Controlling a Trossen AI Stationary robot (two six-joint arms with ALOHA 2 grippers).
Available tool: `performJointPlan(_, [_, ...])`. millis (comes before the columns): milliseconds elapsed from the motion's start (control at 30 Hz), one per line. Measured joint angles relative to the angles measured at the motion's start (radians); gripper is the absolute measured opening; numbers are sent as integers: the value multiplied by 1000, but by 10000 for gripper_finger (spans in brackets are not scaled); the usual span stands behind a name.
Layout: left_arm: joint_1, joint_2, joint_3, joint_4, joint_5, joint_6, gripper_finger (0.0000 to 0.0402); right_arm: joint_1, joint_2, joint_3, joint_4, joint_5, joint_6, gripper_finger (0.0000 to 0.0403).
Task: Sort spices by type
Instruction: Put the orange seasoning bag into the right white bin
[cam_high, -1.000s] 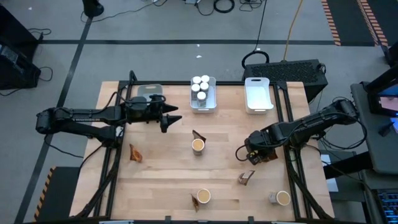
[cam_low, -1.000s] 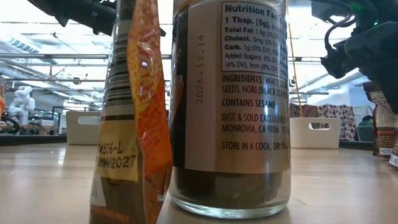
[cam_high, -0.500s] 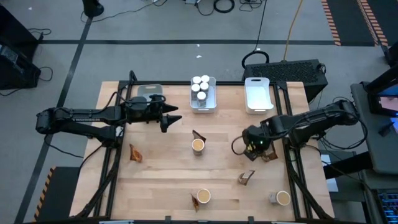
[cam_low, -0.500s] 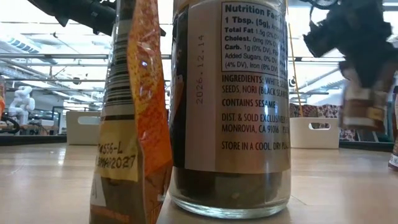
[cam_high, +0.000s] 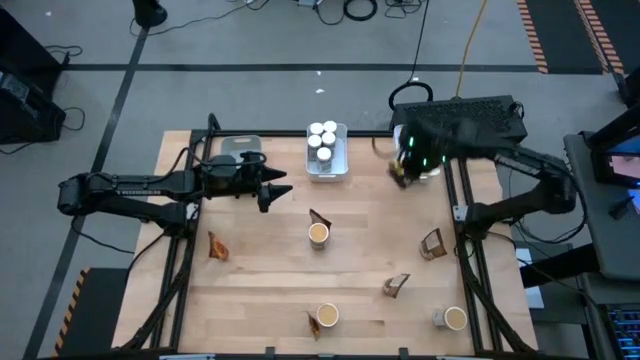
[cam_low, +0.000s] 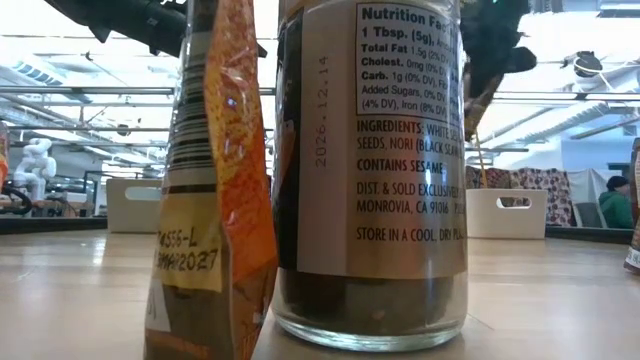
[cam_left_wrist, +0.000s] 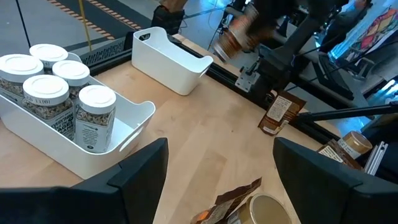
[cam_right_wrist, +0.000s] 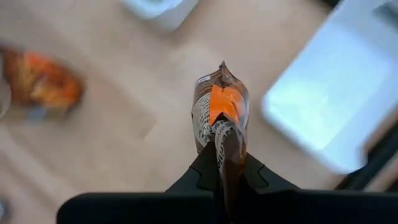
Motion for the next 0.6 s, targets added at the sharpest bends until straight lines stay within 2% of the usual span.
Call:
performJointPlan(133, [0,0,0,0,-3,0,292,-195,52,63,-6,-7,-188,0])
performJointPlan(267, [0,0,0,0,-3,0,292,-331,139,98,-6,-7,-472,0])
performJointPlan(400, [0,0,0,0,-3,0,292,-404,243,121,-2,20,-747,0])
performJointPlan(533, [0,0,0,0,-3,-1,292,-443,341,129,15,149,-941,0])
performJointPlan(600, [0,0,0,0,-3,-6,292,-457,385,130,35,177,-1030,0])
